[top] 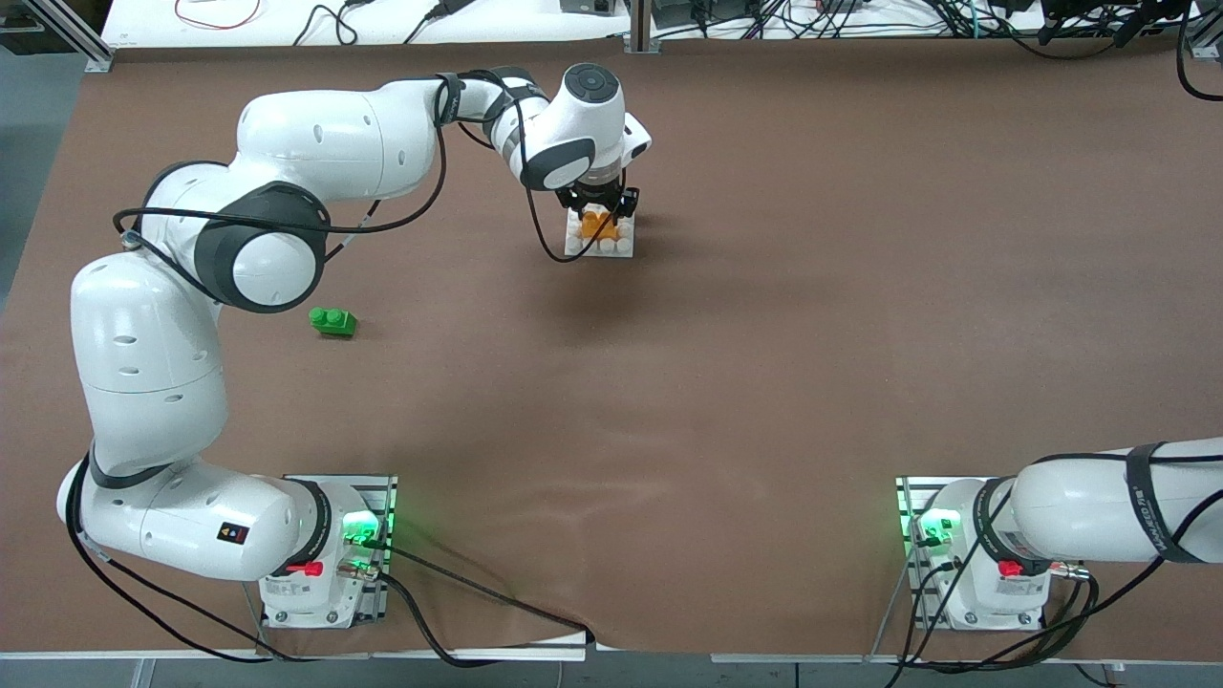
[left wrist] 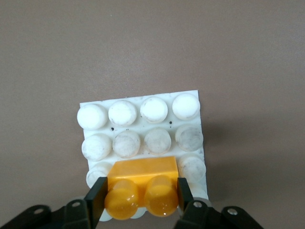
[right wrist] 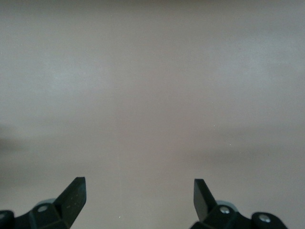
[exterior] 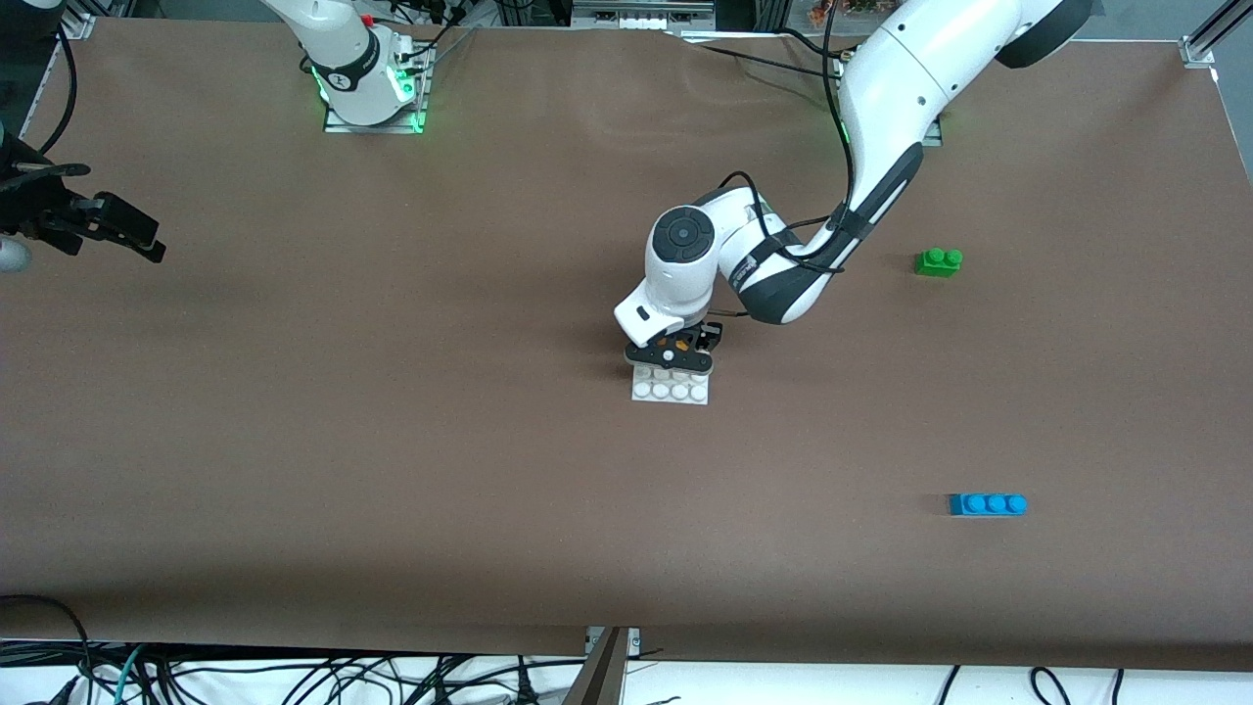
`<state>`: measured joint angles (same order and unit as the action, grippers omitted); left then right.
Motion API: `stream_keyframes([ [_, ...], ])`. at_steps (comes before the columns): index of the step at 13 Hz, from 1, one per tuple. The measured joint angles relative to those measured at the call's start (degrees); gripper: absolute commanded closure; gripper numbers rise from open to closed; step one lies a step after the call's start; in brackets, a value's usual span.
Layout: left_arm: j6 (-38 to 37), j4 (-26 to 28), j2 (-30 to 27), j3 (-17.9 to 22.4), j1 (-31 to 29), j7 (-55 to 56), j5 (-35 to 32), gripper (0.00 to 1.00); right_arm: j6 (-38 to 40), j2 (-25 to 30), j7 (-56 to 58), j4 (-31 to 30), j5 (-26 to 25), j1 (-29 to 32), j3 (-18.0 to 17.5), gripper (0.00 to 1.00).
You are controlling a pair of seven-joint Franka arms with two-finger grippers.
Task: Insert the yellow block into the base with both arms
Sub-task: 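Lower the yellow block onto the plate studs and press down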
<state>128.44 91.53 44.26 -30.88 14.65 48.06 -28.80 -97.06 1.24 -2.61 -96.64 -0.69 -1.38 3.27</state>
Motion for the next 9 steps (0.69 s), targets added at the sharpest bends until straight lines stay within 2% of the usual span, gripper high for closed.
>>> stream_keyframes([
  [5,-3.1,-1.3,-1.2,0.0,-0.3,0.8,0.2,0.00,0.0,0.0,0.0,0.0,0.0,0.0,0.0,0.00],
  [9,-10.8,-2.8,-9.1,0.0,-3.8,0.4,7.7,0.00,0.0,0.0,0.0,0.0,0.0,0.0,0.0,0.00],
])
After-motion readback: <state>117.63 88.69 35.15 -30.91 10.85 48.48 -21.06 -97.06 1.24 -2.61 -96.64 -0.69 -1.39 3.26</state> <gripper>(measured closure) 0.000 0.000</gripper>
